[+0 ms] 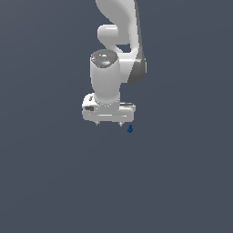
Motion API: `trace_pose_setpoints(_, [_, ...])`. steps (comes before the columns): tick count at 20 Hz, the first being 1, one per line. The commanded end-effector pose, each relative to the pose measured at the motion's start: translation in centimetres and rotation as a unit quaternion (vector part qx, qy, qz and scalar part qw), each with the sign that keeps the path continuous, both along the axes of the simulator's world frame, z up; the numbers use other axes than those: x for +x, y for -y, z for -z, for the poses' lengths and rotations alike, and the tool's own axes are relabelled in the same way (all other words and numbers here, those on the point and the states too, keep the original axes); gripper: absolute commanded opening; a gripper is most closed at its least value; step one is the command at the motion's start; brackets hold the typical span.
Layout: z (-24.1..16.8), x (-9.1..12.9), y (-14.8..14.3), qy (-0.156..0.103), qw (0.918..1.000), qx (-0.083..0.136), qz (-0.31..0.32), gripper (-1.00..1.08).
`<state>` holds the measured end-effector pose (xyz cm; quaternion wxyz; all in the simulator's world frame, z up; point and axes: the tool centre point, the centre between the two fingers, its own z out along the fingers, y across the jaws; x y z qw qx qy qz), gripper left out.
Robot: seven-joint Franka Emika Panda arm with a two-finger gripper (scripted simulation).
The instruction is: Pick up the object and move it to a goal position.
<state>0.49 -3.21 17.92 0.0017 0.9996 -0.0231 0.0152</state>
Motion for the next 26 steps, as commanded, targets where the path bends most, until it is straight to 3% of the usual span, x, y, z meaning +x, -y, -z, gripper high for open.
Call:
trace_pose_setpoints(1, [0.0, 0.0, 0.0, 0.000, 1.0000, 0.000, 0.000, 1.00])
trace_pose_setpoints(10, [0.6, -0.4, 3.0, -0.007, 0.9999, -0.008, 0.002, 1.00])
trace_pose_setpoints(15, [0.7, -0.4, 2.8, -0.007, 0.9999, -0.008, 0.000, 1.00])
trace_pose_setpoints(20, [1.7, -1.0, 1.1, -0.008, 0.9997, -0.008, -0.023, 1.00])
trace_pose_setpoints(26, [4.3, -2.8, -3.4, -0.011, 0.9965, -0.007, -0.083, 1.00])
